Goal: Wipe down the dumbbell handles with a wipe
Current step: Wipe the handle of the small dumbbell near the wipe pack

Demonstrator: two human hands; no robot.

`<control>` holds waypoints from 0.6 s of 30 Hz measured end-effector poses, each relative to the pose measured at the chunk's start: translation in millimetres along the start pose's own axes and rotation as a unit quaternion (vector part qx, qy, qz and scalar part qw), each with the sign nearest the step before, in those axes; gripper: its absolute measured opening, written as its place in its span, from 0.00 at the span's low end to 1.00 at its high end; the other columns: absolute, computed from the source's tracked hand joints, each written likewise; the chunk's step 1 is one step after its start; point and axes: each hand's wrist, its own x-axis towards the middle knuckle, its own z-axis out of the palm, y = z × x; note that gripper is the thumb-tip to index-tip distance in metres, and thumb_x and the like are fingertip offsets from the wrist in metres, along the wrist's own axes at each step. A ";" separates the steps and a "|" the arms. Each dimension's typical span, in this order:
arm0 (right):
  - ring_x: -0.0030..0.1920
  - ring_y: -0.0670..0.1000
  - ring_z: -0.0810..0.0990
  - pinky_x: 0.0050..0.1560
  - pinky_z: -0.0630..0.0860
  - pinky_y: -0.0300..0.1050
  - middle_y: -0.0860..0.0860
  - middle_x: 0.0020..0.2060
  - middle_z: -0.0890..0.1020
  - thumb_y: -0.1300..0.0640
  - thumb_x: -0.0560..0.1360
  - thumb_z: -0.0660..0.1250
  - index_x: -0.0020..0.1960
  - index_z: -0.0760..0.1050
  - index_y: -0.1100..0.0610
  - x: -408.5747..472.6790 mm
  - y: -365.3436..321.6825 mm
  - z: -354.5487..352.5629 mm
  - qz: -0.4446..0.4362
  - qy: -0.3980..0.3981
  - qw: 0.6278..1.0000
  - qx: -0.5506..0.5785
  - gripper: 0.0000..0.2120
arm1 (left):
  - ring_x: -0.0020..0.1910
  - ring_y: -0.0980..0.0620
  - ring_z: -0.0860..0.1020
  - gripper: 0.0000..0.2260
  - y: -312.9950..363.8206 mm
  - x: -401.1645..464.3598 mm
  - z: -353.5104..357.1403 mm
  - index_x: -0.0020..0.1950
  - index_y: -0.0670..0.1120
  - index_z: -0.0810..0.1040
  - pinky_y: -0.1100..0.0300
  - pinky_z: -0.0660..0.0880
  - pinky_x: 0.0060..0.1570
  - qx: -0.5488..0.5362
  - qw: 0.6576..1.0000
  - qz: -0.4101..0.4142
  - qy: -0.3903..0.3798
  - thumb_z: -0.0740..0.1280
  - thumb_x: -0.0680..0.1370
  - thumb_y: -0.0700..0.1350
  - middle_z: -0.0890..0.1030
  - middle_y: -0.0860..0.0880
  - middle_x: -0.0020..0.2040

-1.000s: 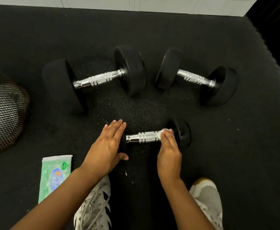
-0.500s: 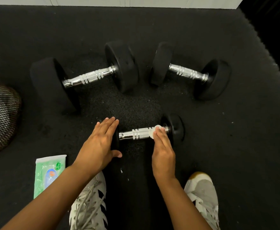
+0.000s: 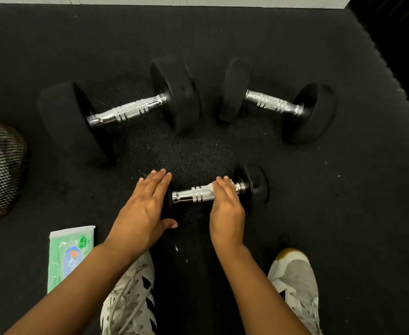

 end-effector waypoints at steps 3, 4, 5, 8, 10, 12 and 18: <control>0.60 0.56 0.76 0.62 0.70 0.49 0.59 0.55 0.80 0.73 0.68 0.69 0.55 0.78 0.65 -4.7 3.5 -11.0 -0.047 -0.036 0.998 0.017 0.16 | 0.75 0.53 0.48 0.43 6.4 2.5 0.9 0.75 0.47 0.53 0.61 0.40 0.70 -0.026 0.999 -0.009 0.024 0.74 0.68 0.51 0.53 0.49 0.76; 0.60 0.54 0.76 0.62 0.72 0.49 0.58 0.55 0.80 0.72 0.69 0.69 0.55 0.78 0.64 -6.3 5.1 -18.6 -0.045 -0.040 0.998 0.034 0.15 | 0.75 0.53 0.50 0.41 10.8 3.4 1.5 0.75 0.47 0.56 0.60 0.42 0.71 -0.046 0.998 -0.002 0.047 0.74 0.68 0.51 0.56 0.49 0.76; 0.59 0.52 0.77 0.60 0.73 0.46 0.57 0.54 0.80 0.71 0.70 0.68 0.54 0.79 0.64 -6.8 5.1 -26.8 -0.036 -0.035 0.997 0.057 0.13 | 0.74 0.53 0.53 0.38 16.4 4.9 2.7 0.73 0.48 0.60 0.59 0.45 0.71 -0.065 0.995 0.017 0.069 0.75 0.68 0.49 0.59 0.50 0.75; 0.53 0.45 0.77 0.56 0.72 0.32 0.54 0.50 0.80 0.70 0.70 0.68 0.51 0.81 0.61 -3.4 -2.8 -48.0 -0.013 0.014 0.993 0.113 0.11 | 0.70 0.52 0.65 0.28 36.2 13.4 7.9 0.66 0.46 0.73 0.52 0.59 0.71 -0.096 0.985 0.086 0.113 0.75 0.67 0.43 0.71 0.49 0.68; 0.49 0.42 0.75 0.51 0.70 0.28 0.53 0.47 0.79 0.70 0.69 0.69 0.48 0.81 0.60 -1.8 -9.4 -57.1 -0.013 0.033 0.991 0.130 0.10 | 0.66 0.51 0.71 0.22 45.2 20.2 11.7 0.59 0.45 0.78 0.51 0.64 0.68 -0.105 0.979 0.114 0.131 0.75 0.67 0.40 0.76 0.48 0.62; 0.47 0.41 0.75 0.49 0.70 0.27 0.52 0.45 0.78 0.69 0.69 0.70 0.47 0.82 0.59 0.6 -13.3 -61.8 -0.006 0.037 0.989 0.146 0.09 | 0.62 0.52 0.73 0.15 49.0 26.3 15.1 0.55 0.44 0.80 0.54 0.65 0.67 -0.114 0.971 0.139 0.158 0.73 0.69 0.40 0.79 0.48 0.57; 0.54 0.44 0.77 0.54 0.73 0.35 0.42 0.47 0.78 0.64 0.71 0.69 0.49 0.80 0.54 15.5 -4.1 -81.6 0.092 0.078 0.976 0.179 0.09 | 0.55 0.50 0.78 0.05 52.4 46.6 28.9 0.44 0.41 0.80 0.55 0.68 0.64 -0.076 0.970 0.157 0.169 0.70 0.70 0.40 0.82 0.46 0.49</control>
